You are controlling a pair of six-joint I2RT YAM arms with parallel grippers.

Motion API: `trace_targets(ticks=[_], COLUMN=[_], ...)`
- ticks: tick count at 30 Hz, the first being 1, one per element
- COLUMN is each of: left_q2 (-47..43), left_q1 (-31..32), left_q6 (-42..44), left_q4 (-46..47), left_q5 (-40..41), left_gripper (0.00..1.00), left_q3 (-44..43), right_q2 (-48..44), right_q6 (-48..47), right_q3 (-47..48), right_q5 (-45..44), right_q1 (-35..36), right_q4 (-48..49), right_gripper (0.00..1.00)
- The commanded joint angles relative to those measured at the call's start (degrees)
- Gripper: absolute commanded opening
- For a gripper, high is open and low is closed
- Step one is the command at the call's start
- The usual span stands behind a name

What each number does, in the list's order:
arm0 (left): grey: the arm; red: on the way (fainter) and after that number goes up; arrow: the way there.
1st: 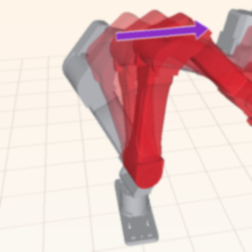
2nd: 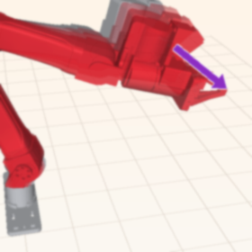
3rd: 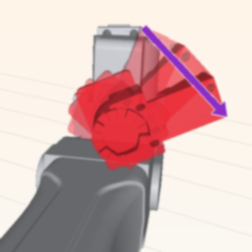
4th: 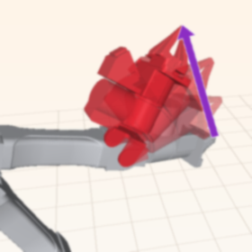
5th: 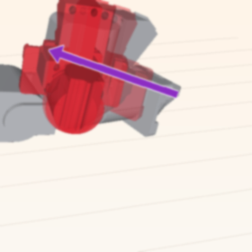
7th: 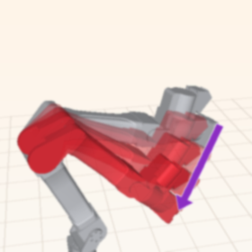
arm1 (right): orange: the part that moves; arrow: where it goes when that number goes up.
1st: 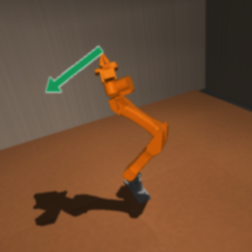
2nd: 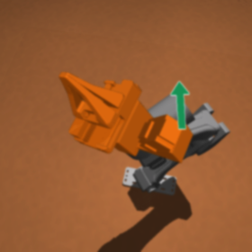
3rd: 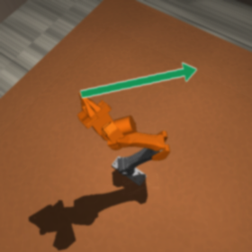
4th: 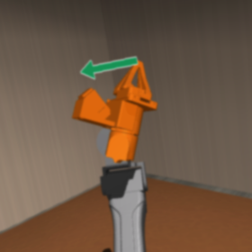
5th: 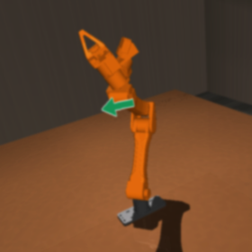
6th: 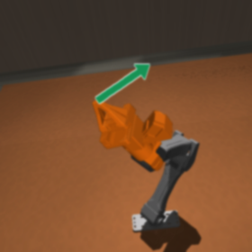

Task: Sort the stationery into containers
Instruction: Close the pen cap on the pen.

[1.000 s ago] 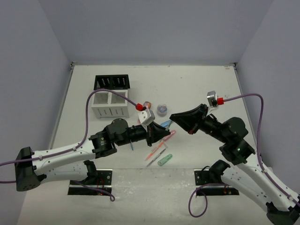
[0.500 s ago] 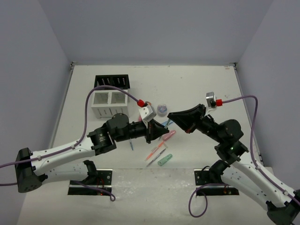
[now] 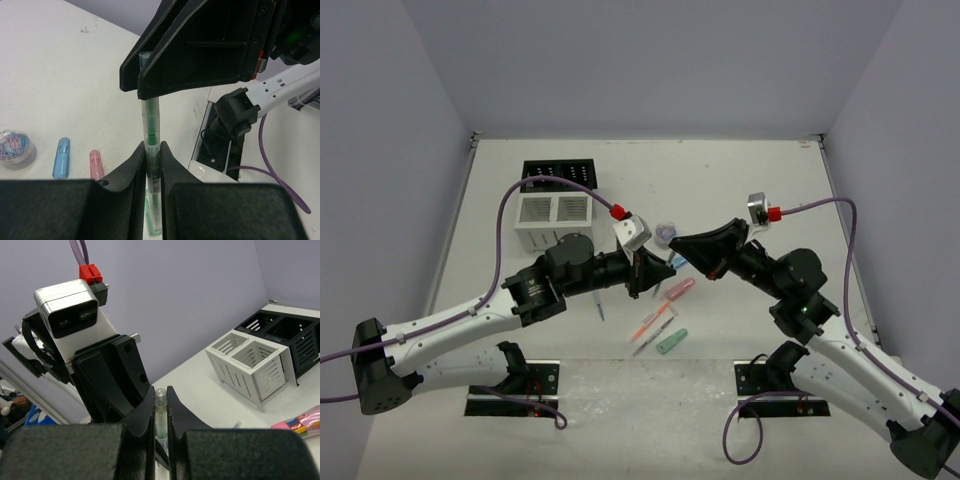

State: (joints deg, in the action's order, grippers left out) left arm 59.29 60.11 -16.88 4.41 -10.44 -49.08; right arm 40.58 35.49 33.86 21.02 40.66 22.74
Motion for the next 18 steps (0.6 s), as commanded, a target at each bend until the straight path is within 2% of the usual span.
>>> trace_targets(ticks=[1, 4, 8, 10, 11, 12, 14, 15, 18], left_q2=[-1.7, -1.1, -1.5, -2.4, -2.8, -3.1, -3.8, -3.8, -3.7], left_q1=[-0.6, -0.6, -0.6, -0.6, -0.6, -0.6, -0.6, -0.6, -0.6], left_q6=[2.7, 2.3, 0.7, 0.4, 0.2, 0.0, 0.0, 0.1, 0.7], left_q4=[18.9, 19.8, 20.5, 20.3, 20.4, 20.3, 19.7, 19.2, 17.6], left_q5=[-2.4, -4.4, -7.5, -7.7, -7.4, -7.1, -6.4, -5.9, -4.1], left_gripper=[0.0, 0.0, 0.0, 0.0, 0.0, 0.0, 0.0, 0.0, 0.0], left_q3=[-8.1, -5.0, -1.4, -0.2, 0.7, 1.4, 2.1, 2.1, 2.2], right_q2=[4.0, 2.4, -0.9, -1.7, -1.9, -2.1, -2.4, -2.6, -5.1], right_q6=[-0.7, -0.3, -2.2, -3.3, -3.6, -3.9, -4.3, -4.4, -5.0], right_q3=[-2.4, 0.5, 6.1, 8.6, 9.4, 10.5, 12.1, 13.1, 14.3], right_q5=[8.5, 7.6, 4.3, 3.2, 3.1, 2.9, 2.1, 1.5, -2.4], right_q1=[1.9, 2.0, 1.9, 1.9, 1.9, 1.9, 1.9, 1.9, 1.8], right_q4=[-15.4, -16.9, -22.9, -25.4, -26.0, -26.5, -27.7, -28.3, -29.9], right_gripper=[0.0, 0.0, 0.38, 0.49, 0.51, 0.59, 0.88, 0.98, 0.99])
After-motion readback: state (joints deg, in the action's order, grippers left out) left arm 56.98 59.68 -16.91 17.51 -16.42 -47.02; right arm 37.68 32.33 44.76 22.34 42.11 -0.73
